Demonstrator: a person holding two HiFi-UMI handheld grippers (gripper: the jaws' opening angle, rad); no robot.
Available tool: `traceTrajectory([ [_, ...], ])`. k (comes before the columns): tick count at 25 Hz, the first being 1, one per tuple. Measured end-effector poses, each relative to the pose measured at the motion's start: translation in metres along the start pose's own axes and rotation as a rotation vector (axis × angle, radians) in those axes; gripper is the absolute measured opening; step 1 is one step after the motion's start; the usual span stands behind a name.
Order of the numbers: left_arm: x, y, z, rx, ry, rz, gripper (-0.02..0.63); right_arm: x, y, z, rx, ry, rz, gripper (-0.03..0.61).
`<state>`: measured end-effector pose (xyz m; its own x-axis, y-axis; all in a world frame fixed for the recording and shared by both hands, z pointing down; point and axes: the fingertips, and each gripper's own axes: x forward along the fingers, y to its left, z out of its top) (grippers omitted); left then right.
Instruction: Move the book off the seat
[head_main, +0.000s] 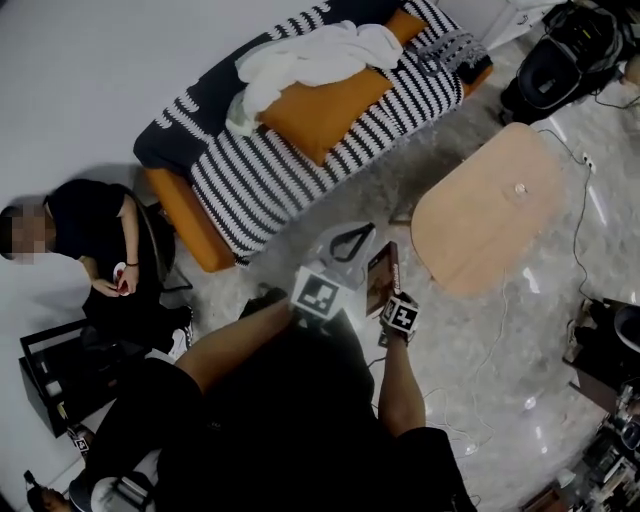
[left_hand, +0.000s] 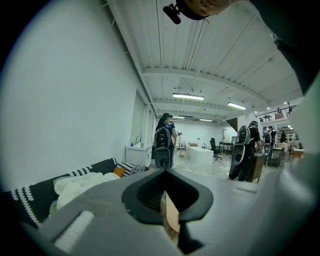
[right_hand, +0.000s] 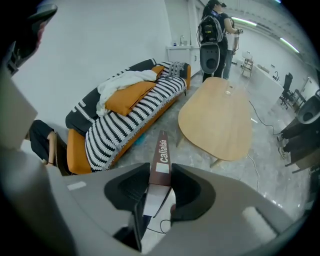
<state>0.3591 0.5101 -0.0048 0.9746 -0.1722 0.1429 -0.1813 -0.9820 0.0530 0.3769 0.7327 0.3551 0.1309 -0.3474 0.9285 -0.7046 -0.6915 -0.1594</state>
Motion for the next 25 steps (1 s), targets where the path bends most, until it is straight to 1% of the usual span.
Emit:
traceTrajectory([
  [4, 0.004, -0.011, 0.0, -0.005, -0.002, -0.021, 0.006, -0.011, -0.003, 0.008, -0.002, -0.042, 0.001, 0.146],
  [12, 0.015, -0.034, 0.004, 0.018, 0.001, -0.067, 0.006, -0.045, -0.024, 0.035, 0.07, -0.21, -0.004, 0.146],
  [18, 0.032, -0.053, 0.003, 0.019, 0.004, -0.13, 0.006, -0.06, -0.047, 0.061, 0.233, -0.341, -0.004, 0.146],
  [22, 0.051, -0.058, 0.002, 0.021, 0.014, -0.162, 0.006, -0.062, -0.061, 0.08, 0.297, -0.388, -0.014, 0.146],
  [25, 0.069, -0.06, 0.009, 0.039, 0.021, -0.209, 0.006, -0.067, -0.067, 0.096, 0.375, -0.413, -0.03, 0.146],
])
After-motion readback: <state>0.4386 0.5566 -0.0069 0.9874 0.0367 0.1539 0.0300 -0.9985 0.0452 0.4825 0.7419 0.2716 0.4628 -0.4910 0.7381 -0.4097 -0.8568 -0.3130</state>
